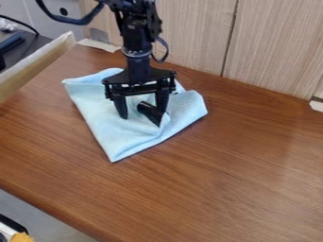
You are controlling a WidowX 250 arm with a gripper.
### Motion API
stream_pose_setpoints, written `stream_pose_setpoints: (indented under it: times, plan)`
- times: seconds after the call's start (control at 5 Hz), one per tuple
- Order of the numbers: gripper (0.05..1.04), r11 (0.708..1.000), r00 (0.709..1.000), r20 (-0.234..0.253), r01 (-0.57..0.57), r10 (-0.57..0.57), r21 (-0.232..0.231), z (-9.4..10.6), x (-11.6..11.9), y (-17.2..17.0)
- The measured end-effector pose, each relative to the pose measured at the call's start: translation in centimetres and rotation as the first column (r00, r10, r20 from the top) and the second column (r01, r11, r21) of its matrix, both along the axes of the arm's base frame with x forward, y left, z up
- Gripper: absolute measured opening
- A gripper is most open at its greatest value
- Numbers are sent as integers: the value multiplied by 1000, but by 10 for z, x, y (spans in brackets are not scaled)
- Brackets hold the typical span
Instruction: Fold the cloth from the bottom right to top left
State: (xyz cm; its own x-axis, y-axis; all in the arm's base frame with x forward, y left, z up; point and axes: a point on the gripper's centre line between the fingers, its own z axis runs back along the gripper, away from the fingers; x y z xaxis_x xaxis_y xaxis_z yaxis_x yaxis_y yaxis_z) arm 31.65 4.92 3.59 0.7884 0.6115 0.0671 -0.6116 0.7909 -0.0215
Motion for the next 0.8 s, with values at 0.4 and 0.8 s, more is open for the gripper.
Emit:
stream_pose_setpoints:
  times: [0.4, 0.8]
  plan:
    - [1001, 999, 998, 65, 25, -22, -42, 37, -5, 9]
    - [1001, 998, 994, 100, 44, -40, -43, 49, -12, 16]
